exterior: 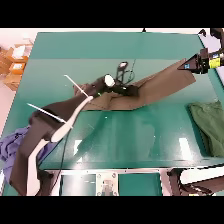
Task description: Fold the shirts.
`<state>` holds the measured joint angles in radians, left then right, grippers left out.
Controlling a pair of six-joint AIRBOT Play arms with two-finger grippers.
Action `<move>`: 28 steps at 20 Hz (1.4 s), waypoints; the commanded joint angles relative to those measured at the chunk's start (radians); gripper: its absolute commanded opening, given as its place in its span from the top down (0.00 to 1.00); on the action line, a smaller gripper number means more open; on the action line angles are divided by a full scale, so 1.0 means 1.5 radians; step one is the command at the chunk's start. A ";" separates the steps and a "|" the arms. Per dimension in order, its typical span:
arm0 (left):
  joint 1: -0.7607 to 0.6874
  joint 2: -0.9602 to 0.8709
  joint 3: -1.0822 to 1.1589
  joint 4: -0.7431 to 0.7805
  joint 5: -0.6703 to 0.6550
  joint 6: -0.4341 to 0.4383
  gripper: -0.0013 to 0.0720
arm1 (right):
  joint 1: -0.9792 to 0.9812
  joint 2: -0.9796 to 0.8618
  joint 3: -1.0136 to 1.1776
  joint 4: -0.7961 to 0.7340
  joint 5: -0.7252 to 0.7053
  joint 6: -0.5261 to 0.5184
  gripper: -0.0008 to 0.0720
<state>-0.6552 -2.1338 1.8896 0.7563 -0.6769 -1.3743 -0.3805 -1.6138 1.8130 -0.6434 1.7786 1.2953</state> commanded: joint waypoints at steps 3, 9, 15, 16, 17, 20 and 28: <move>-0.012 -0.054 0.080 -0.028 -0.075 -0.027 0.94 | 0.053 0.016 0.002 0.022 -0.019 0.006 0.97; 0.170 0.096 0.088 0.248 -0.400 -0.026 0.94 | 0.160 0.016 0.002 0.023 -0.078 0.073 0.97; 0.330 0.200 0.086 0.586 -0.652 0.010 0.94 | 0.427 -0.036 0.002 0.020 -0.389 0.115 0.97; 0.350 0.202 0.086 0.586 -0.665 0.016 0.94 | 0.474 -0.067 0.002 0.020 -0.445 0.118 0.97; 0.370 0.202 0.086 0.586 -0.671 0.016 0.94 | 0.524 -0.106 0.002 0.020 -0.514 0.119 0.97; 0.409 0.202 0.086 0.585 -0.672 0.033 0.94 | 0.656 -0.232 0.002 0.046 -0.726 0.119 0.82; 0.426 0.202 0.086 0.582 -0.682 0.050 0.94 | 0.472 -0.205 0.001 0.014 -0.486 0.132 0.46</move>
<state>-0.0254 -1.8317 2.0182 1.6230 -1.6917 -1.3090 0.4679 -1.9701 1.8156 -0.5812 0.8631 1.4757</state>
